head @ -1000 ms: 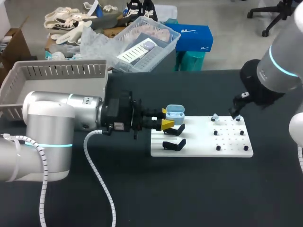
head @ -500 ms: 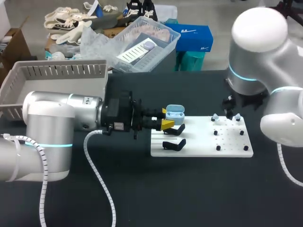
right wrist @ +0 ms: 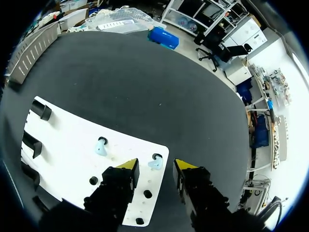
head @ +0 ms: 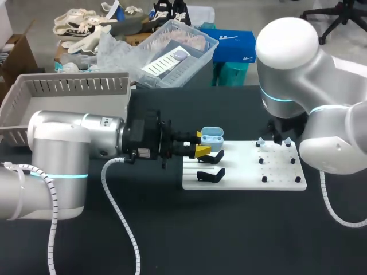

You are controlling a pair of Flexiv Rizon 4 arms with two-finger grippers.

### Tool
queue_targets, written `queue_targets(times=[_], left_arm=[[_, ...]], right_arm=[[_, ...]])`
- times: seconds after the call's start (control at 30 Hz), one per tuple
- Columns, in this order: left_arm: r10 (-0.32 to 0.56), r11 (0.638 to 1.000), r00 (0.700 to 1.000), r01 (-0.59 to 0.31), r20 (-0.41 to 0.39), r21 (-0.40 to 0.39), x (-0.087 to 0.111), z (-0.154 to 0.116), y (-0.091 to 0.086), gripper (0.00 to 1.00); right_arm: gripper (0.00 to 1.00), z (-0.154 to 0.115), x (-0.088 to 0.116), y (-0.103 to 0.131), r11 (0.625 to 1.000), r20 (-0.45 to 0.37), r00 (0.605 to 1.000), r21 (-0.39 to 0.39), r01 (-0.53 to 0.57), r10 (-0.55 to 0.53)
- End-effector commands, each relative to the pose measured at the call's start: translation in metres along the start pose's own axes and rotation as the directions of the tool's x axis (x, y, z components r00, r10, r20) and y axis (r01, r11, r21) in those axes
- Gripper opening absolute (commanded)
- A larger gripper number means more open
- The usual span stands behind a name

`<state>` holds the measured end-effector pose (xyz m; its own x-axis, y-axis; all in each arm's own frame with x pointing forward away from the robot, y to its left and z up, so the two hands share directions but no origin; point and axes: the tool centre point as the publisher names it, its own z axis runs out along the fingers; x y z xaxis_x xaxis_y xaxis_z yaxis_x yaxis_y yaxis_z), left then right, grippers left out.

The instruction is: Pick up each earbud case from the left stands, insert the matching earbuds, close the lid, and place the case in the box.

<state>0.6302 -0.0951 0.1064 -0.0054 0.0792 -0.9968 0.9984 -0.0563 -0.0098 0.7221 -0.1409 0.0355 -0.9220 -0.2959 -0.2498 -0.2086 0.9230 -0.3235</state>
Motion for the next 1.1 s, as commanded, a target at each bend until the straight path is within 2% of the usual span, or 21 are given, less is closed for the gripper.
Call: queue_targets(times=[0.03, 0.67, 0.77, 0.9, 0.97, 1.1], left_arm=[[0.0, 1.0, 1.0, 0.0, -0.001, -0.002, 0.0, 0.0, 0.0, 0.0], [0.0, 1.0, 1.0, 0.0, -0.001, -0.002, 0.0, 0.0, 0.0, 0.0], [0.0, 1.0, 1.0, 0.0, -0.001, -0.002, 0.0, 0.0, 0.0, 0.0], [0.0, 1.0, 1.0, 0.0, -0.001, -0.002, 0.0, 0.0, 0.0, 0.0], [0.0, 1.0, 1.0, 0.0, -0.001, -0.002, 0.0, 0.0, 0.0, 0.0], [0.0, 1.0, 1.0, 0.0, -0.001, -0.002, 0.0, 0.0, 0.0, 0.0]], right_arm=[[0.45, 0.001, 0.001, 0.003, 1.0, -0.003, 1.0, 0.002, -0.003, 0.003], [0.37, 0.011, 0.003, 0.002, 1.0, -0.029, 0.999, 0.007, -0.014, 0.015], [0.32, 0.012, 0.003, 0.0, 1.0, -0.033, 0.999, 0.009, -0.016, 0.017], [0.31, 0.013, 0.003, 0.0, 1.0, -0.036, 0.999, 0.01, -0.017, 0.018], [0.22, 0.014, 0.004, -0.001, 1.0, -0.038, 0.999, 0.012, -0.018, 0.018], [0.18, 0.015, 0.004, -0.001, 1.0, -0.041, 0.999, 0.013, -0.02, 0.021]])
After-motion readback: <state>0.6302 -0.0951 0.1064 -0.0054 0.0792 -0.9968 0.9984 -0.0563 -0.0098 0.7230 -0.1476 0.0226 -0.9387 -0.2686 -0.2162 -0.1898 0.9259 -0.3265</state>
